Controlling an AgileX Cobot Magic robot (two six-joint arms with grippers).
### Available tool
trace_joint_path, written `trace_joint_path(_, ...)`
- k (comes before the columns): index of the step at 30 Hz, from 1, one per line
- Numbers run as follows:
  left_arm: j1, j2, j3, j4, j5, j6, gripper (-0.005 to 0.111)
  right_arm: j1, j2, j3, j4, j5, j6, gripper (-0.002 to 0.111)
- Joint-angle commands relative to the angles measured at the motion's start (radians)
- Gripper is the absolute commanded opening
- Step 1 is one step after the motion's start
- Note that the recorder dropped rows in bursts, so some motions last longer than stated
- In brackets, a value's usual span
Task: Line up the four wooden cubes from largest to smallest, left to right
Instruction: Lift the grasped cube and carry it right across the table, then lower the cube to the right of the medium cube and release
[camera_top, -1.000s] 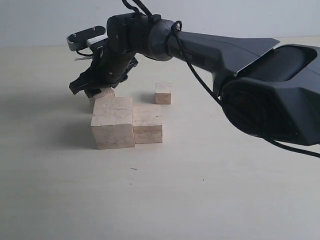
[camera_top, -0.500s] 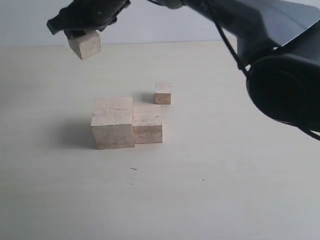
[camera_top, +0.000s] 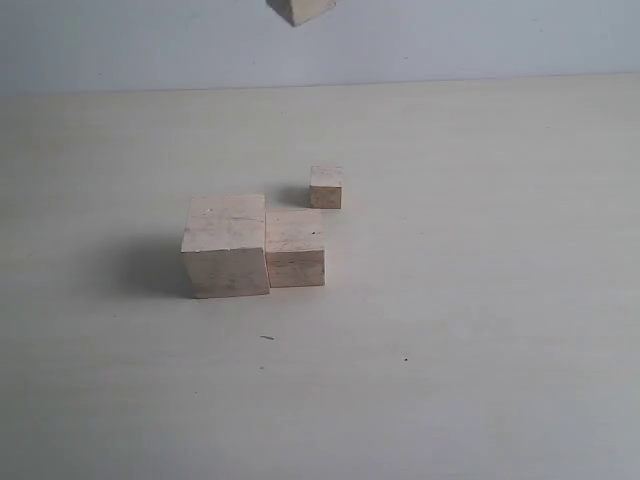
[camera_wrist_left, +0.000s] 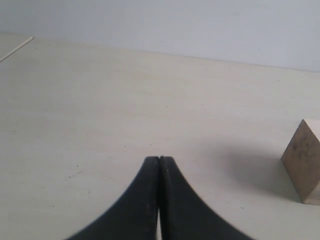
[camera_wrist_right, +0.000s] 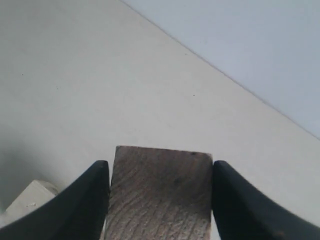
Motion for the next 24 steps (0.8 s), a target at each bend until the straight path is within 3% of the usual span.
trace_joint_path(1,-0.005,-0.006,0.003,-0.001,-0.008,-0.002,0.000,-0.059,-0.110,0.119,0.000,0.004,-0.022,0.000)
trace_joint_path(6,-0.005,-0.006,0.003,-0.001,-0.008,-0.002,0.000,-0.131,-0.199,0.319,0.014,0.004,-0.039,0.000)
trace_joint_path(10,-0.005,-0.006,0.003,-0.001,-0.008,-0.002,0.000,-0.178,-0.257,0.521,0.109,-0.061,-0.175,0.000)
trace_joint_path(13,-0.005,-0.006,0.003,-0.001,-0.008,-0.002,0.000,-0.201,-0.295,0.668,0.210,-0.130,-0.390,0.000)
trace_joint_path(18,-0.005,-0.006,0.003,-0.001,-0.008,-0.002,0.000,-0.201,-0.295,0.858,0.315,-0.158,-0.910,0.000)
trace_joint_path(21,-0.005,-0.006,0.003,-0.001,-0.008,-0.002,0.000,-0.201,-0.267,0.932,0.395,-0.205,-1.060,0.000)
trace_joint_path(24,-0.005,-0.006,0.003,-0.001,-0.008,-0.002,0.000,-0.201,-0.231,0.971,0.413,-0.255,-1.090,0.000)
